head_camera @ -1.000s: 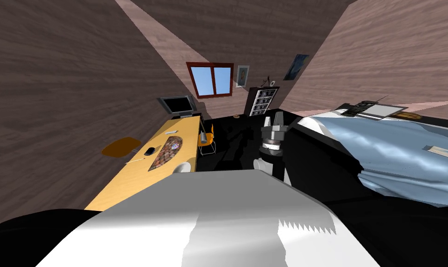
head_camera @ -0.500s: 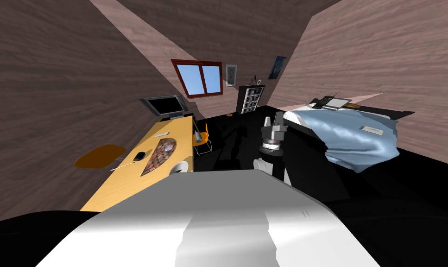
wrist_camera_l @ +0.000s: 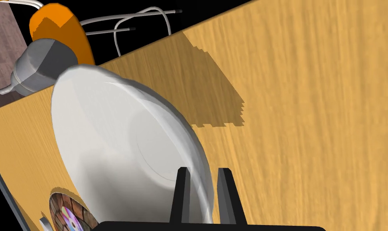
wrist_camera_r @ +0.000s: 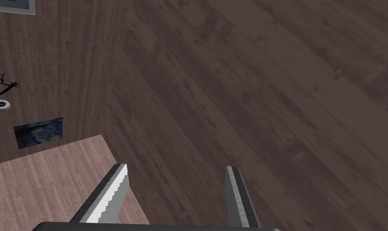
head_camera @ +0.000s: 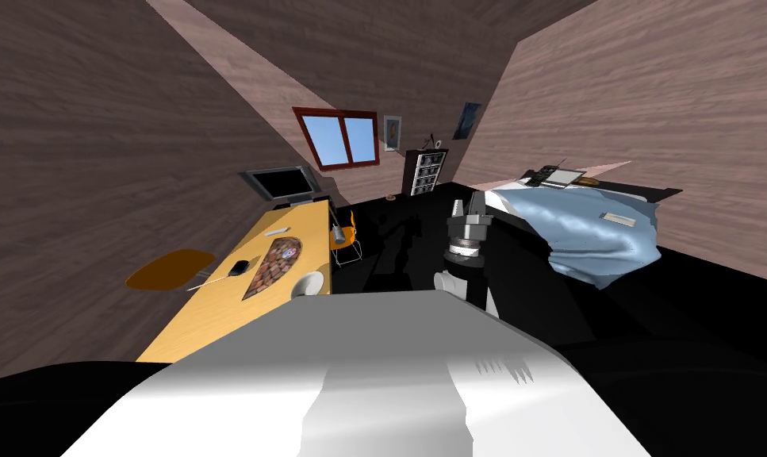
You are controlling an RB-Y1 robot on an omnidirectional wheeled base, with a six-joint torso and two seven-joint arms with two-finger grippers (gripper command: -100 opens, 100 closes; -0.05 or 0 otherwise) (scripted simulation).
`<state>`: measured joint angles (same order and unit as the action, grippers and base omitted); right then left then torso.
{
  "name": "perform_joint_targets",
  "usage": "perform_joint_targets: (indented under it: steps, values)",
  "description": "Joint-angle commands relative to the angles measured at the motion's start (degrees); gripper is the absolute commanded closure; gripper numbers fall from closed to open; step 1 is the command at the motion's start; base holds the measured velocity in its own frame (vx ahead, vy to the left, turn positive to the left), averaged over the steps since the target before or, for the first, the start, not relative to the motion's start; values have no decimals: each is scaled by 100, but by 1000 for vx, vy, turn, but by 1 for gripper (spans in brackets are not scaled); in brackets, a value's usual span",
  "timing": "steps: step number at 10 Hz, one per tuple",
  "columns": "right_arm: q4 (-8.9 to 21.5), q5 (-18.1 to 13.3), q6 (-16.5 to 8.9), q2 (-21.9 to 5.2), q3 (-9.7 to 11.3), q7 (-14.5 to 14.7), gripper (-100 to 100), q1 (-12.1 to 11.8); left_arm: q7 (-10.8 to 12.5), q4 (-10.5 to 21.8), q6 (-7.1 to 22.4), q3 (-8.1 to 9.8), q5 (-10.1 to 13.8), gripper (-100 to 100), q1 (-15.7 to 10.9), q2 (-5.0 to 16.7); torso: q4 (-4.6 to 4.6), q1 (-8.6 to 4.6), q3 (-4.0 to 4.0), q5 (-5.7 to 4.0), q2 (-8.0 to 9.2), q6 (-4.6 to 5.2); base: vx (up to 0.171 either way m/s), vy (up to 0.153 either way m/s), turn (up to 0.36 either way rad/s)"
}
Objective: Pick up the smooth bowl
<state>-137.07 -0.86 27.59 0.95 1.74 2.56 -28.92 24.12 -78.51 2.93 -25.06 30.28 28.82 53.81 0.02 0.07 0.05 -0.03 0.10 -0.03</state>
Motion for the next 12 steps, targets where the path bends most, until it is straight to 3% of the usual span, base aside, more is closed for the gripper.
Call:
perform_joint_targets:
  steps: [1, 2, 3, 4, 10, 11, 12]
  values:
    - [0, 0, 0, 0, 0, 0, 0, 0, 0, 0, 0, 0, 0, 100, 0, 0, 0, 0, 0, 0, 0, 0, 0, 0, 0]
    - [0, 0, 0, 0, 0, 0, 0, 0, 2, 1, 2, -2, 1, 100, 2, -2, 1, -1, 0, -2, 0, 1, 0, 0, 0]
    - [0, 0, 0, 0, 0, 0, 0, 0, 3, 2, 3, -3, 2, 0, 3, -2, 2, -2, 1, -3, 0, 2, 0, 0, 0]
    - [0, 0, 0, 0, 0, 0, 0, 0, -58, -148, -82, -16, -48, 100, 139, 92, 2, -3, 1, -4, 1, 2, 95, 26, 248]
    - [-1, 0, 1, 0, -1, 0, 0, -2, -327, -783, -495, -126, -281, 100, 787, 447, -6, -12, -33, -11, -63, 9, 162, 1, 251]
    - [-1, 0, 1, 0, -1, 0, 0, -2, -306, -734, -424, -99, -268, 100, 736, 393, -5, -16, -27, -12, -53, 8, 61, -13, 42]
    - [0, 0, 0, 0, 0, 0, 0, 0, -319, -744, -441, -102, -274, 0, 751, 397, 2, -12, -14, -12, -29, 14, 12, -3, -9]
